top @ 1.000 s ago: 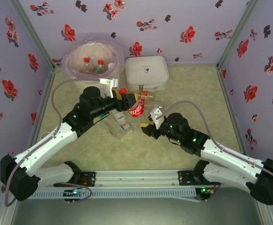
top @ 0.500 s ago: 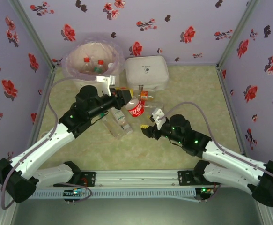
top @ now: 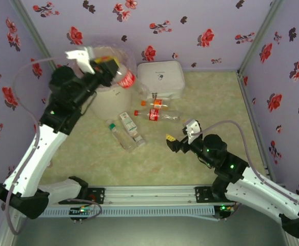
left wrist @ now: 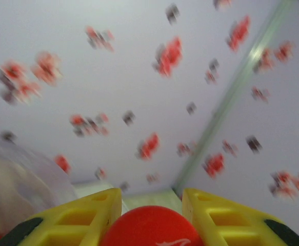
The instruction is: Put the plastic bottles in the bin
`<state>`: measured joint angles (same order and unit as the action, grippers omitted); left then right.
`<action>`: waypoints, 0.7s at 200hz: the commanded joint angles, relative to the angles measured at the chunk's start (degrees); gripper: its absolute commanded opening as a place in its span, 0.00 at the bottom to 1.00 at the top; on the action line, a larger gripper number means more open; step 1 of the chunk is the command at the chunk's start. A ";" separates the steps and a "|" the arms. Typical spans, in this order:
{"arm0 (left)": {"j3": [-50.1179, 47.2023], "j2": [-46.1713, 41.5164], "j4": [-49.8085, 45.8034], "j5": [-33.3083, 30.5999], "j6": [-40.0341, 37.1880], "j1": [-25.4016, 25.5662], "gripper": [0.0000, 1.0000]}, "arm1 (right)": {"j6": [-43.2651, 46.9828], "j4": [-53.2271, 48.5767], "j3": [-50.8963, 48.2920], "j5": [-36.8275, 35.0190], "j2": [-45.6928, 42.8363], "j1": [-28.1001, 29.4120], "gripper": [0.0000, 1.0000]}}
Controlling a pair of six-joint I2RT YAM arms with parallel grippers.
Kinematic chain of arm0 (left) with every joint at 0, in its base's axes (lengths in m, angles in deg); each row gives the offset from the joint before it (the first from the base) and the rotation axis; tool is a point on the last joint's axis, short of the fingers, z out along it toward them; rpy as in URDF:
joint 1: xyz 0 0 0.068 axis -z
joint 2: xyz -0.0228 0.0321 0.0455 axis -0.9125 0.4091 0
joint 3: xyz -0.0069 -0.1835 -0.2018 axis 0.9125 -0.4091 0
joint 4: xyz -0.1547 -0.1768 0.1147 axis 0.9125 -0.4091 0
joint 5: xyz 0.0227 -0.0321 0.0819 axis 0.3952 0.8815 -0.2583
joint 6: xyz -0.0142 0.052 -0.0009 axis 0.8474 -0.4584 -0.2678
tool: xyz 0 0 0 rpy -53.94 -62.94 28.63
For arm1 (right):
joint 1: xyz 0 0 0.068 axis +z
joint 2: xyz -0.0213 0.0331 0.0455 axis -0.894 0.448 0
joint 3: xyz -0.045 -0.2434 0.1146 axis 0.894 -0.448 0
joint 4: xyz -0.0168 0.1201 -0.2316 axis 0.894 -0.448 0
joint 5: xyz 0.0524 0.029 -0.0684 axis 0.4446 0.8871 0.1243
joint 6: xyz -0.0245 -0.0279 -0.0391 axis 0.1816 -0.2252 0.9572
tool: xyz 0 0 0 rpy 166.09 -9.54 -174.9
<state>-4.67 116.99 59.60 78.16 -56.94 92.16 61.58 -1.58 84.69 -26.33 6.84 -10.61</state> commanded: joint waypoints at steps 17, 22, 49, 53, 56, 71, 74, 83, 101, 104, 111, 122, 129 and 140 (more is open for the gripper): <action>7.33 6.17 5.14 -2.75 -1.12 -9.68 0.00 | -3.13 -4.78 -0.73 -2.95 -2.81 0.16 0.88; 7.90 6.98 5.33 -3.27 -1.21 -10.64 0.00 | -3.32 -5.30 -0.74 -3.00 -3.25 0.12 0.88; 9.09 10.79 6.05 -4.15 -2.27 -15.29 0.00 | -3.45 -8.11 -0.72 -3.73 -6.34 0.12 0.88; 9.07 11.19 6.19 -4.33 -2.77 -15.83 0.00 | -3.45 -8.50 -0.73 -3.82 -6.67 0.14 0.88; 9.08 11.56 6.08 -4.62 -3.24 -16.11 0.00 | -3.53 -8.84 -0.72 -3.97 -6.96 0.12 0.88; 8.91 13.09 6.22 -6.78 -5.38 -17.51 0.00 | -3.63 -10.06 -0.86 -4.26 -8.03 0.16 0.87; 8.78 13.37 6.27 -7.10 -5.71 -17.71 0.00 | -3.63 -10.25 -0.90 -4.29 -8.31 0.14 0.88; 8.51 14.21 6.86 -7.82 -6.58 -18.53 0.00 | -3.79 -10.80 -0.90 -4.32 -8.69 0.10 0.87; 7.85 16.26 9.27 -8.53 -8.61 -19.74 0.00 | -4.03 -11.43 -1.10 -4.39 -9.27 0.17 0.87; 7.73 16.61 9.75 -8.63 -9.04 -19.86 0.00 | -4.05 -11.45 -1.21 -4.40 -9.29 0.17 0.87; 7.87 17.57 10.34 -8.80 -9.99 -20.18 0.00 | -4.09 -11.53 -1.26 -4.40 -9.37 0.12 0.87; 8.98 19.43 9.58 -8.87 -10.50 -20.71 0.00 | -4.15 -11.46 -1.35 -4.45 -9.29 0.09 0.87; 9.65 20.58 8.87 -8.80 -11.06 -20.77 0.00 | -4.16 -11.37 -1.43 -4.40 -9.29 0.15 0.87; 10.31 22.38 8.08 -8.39 -12.21 -20.77 0.00 | -4.24 -11.18 -1.56 -4.31 -9.20 0.08 0.87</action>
<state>3.20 136.07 65.93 70.88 -64.74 71.87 58.41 -12.51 84.02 -29.48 -1.75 -10.61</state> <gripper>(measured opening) 0.329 0.873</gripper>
